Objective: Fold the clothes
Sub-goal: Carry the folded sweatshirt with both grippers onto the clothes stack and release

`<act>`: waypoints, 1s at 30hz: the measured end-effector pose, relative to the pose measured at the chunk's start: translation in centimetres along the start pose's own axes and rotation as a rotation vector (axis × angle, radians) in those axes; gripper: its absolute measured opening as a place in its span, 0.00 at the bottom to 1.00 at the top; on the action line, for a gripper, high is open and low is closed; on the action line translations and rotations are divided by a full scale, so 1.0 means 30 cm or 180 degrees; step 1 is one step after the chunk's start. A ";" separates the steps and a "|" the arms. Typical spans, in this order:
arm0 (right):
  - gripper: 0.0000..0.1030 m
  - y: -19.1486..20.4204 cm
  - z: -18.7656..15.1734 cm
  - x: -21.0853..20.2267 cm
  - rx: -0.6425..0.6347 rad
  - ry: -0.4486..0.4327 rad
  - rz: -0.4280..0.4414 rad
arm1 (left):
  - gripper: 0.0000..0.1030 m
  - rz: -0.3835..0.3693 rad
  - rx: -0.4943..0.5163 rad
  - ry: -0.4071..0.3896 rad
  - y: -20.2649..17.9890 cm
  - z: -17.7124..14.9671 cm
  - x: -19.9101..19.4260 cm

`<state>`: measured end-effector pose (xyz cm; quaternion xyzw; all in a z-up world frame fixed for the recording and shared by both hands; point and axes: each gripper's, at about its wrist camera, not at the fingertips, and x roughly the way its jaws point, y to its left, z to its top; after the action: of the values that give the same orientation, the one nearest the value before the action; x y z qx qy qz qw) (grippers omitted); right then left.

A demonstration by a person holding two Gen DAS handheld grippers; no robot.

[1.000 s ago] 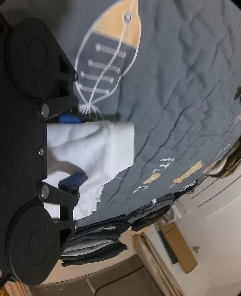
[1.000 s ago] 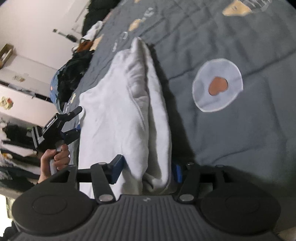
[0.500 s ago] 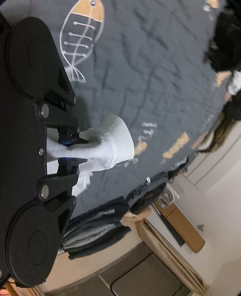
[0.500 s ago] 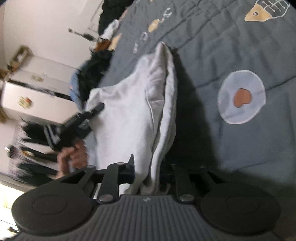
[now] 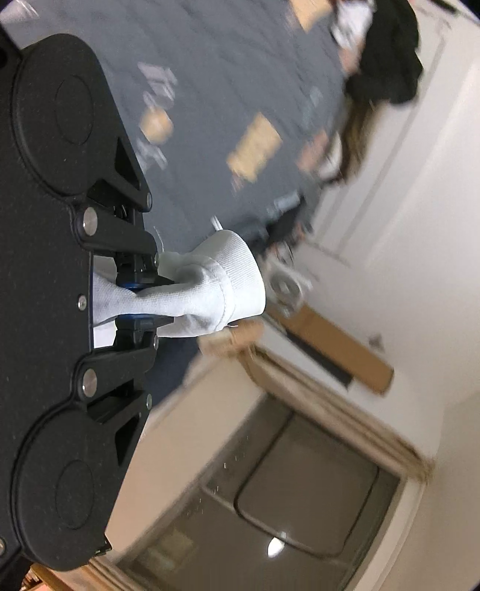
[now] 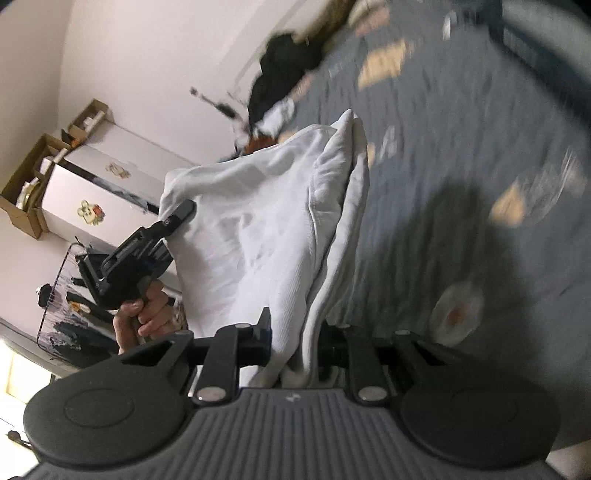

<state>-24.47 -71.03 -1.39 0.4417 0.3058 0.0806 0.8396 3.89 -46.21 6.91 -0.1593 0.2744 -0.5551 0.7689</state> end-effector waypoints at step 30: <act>0.50 -0.922 0.643 -0.823 0.0074 -0.1153 -0.1389 | 0.46 0.0509 0.0302 0.0462 -0.226 -0.083 1.295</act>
<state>-36.68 -110.90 -4.18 0.3822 0.2396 -0.1857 0.8729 6.26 -84.88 -0.88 -0.0597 0.3145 -0.5145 0.7955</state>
